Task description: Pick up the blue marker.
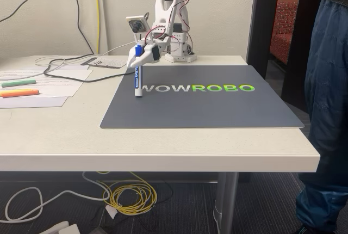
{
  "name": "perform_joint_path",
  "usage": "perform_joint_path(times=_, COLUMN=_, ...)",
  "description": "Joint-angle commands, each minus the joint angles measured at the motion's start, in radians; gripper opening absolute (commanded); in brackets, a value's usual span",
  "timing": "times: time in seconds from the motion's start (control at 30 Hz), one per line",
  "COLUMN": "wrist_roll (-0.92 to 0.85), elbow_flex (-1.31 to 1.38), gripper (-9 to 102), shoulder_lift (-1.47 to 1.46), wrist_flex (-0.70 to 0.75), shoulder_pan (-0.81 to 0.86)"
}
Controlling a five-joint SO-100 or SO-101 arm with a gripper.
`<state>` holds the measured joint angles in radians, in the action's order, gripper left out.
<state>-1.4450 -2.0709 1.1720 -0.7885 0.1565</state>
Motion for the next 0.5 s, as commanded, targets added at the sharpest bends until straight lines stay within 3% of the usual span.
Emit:
perform_joint_path(times=0.0, wrist_roll=0.006, elbow_flex=0.012, gripper=0, shoulder_lift=0.017, wrist_flex=-0.009, shoulder_pan=-0.012)
perform_joint_path(times=0.27, wrist_roll=0.011, elbow_flex=0.098, gripper=0, shoulder_lift=-0.043, wrist_flex=0.034, shoulder_pan=-0.043)
perform_joint_path(times=0.47, wrist_roll=0.026, elbow_flex=0.213, gripper=9, shoulder_lift=-0.146, wrist_flex=0.041, shoulder_pan=-0.044)
